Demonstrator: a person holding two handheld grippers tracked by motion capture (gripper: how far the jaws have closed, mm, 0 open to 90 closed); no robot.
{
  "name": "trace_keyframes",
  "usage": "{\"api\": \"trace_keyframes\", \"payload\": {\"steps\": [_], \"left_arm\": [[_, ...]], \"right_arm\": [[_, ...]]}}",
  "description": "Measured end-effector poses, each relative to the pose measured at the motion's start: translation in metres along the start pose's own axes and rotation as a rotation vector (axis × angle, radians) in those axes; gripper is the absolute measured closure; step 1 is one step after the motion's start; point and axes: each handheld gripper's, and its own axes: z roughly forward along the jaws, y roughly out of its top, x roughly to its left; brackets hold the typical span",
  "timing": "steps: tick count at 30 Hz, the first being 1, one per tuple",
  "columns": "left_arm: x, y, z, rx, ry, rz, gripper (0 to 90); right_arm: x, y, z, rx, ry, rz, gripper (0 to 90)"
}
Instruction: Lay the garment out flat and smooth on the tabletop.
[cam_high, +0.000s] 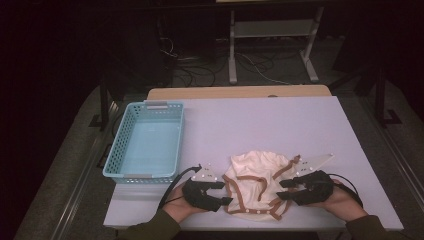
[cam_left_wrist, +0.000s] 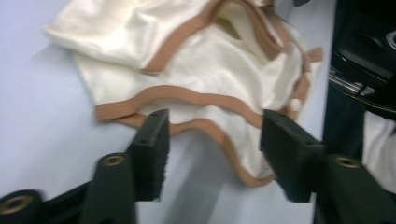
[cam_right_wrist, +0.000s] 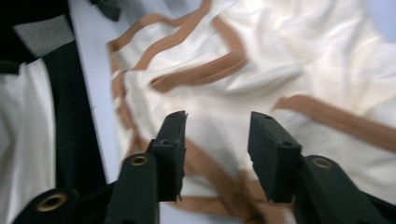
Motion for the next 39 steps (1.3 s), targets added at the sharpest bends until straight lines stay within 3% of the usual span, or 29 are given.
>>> {"api": "trace_keyframes", "payload": {"steps": [4, 7, 20, 26, 39], "left_arm": [[0.006, -0.002, -0.002, -0.003, 0.031, -0.012, 27.9], [0.009, -0.005, -0.002, -0.008, 0.045, -0.024, 21.6], [0.014, -0.007, -0.002, -0.027, 0.11, -0.057, 0.2], [0.014, -0.007, -0.002, -0.034, 0.112, -0.06, 0.0], [0.015, -0.007, -0.003, -0.039, 0.112, -0.065, 0.0]], "right_arm": [[-0.006, 0.005, 0.0, -0.027, -0.029, 0.019, 48.4], [-0.009, 0.009, 0.003, -0.046, -0.026, 0.024, 46.5], [-0.007, 0.007, 0.01, -0.032, -0.008, -0.01, 44.2], [0.001, 0.002, 0.017, 0.006, 0.028, -0.033, 49.7], [0.012, 0.0, 0.028, 0.031, 0.076, -0.063, 58.7]]}}
